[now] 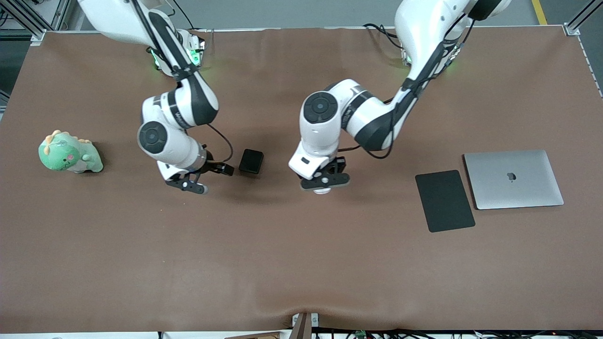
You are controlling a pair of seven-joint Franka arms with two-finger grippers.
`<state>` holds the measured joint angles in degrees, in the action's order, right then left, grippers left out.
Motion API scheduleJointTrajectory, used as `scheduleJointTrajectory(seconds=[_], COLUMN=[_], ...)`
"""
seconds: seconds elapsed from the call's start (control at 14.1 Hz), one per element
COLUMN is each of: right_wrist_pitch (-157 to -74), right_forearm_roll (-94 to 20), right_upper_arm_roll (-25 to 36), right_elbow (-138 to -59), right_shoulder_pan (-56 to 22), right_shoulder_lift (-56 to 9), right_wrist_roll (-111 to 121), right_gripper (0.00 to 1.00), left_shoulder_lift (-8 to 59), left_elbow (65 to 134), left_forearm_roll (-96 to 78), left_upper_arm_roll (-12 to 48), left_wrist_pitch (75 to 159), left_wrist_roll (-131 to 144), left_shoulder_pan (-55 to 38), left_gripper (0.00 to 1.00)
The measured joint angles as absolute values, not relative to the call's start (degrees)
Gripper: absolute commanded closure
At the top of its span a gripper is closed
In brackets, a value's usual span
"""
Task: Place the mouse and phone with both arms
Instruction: 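Carry the mouse toward the mouse pad while the right gripper grasps the phone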
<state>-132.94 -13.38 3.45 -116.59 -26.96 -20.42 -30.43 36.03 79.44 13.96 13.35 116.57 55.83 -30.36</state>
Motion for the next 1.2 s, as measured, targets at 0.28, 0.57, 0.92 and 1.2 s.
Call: scheduleJointTrajectory(seconds=[0.28,0.57,0.92,1.2], right_wrist_pitch=[-139.2,-142.7,-144.8,-144.8], right_forearm_roll=[-13.4,-13.4,-13.4,-13.4], right_upper_arm_roll=[3.4,3.4,3.5,3.5], right_elbow=[-117.8,-118.2,-118.4,-118.7], right_shoulder_pan=[-30.7,-33.3,-34.4,-34.6], right_shoulder_lift=[-23.8,-26.4,-28.9,-28.9], right_wrist_roll=[-32.5,-32.7,-32.8,-32.8], right_gripper=[0.0,0.0,0.0,0.0], left_shoulder_lift=[32.6,30.0,27.2,27.1], left_elbow=[83.7,88.2,93.5,95.3], left_forearm_roll=[14.0,14.0,14.0,14.0], left_upper_arm_roll=[13.3,13.4,13.5,13.5], left_wrist_pitch=[116.3,116.3,116.3,116.5], left_wrist_roll=[54.5,45.7,37.4,36.7], left_shoulder_pan=[-22.7,-12.9,-4.5,-3.6], left_gripper=[1.0,1.0,1.0,1.0])
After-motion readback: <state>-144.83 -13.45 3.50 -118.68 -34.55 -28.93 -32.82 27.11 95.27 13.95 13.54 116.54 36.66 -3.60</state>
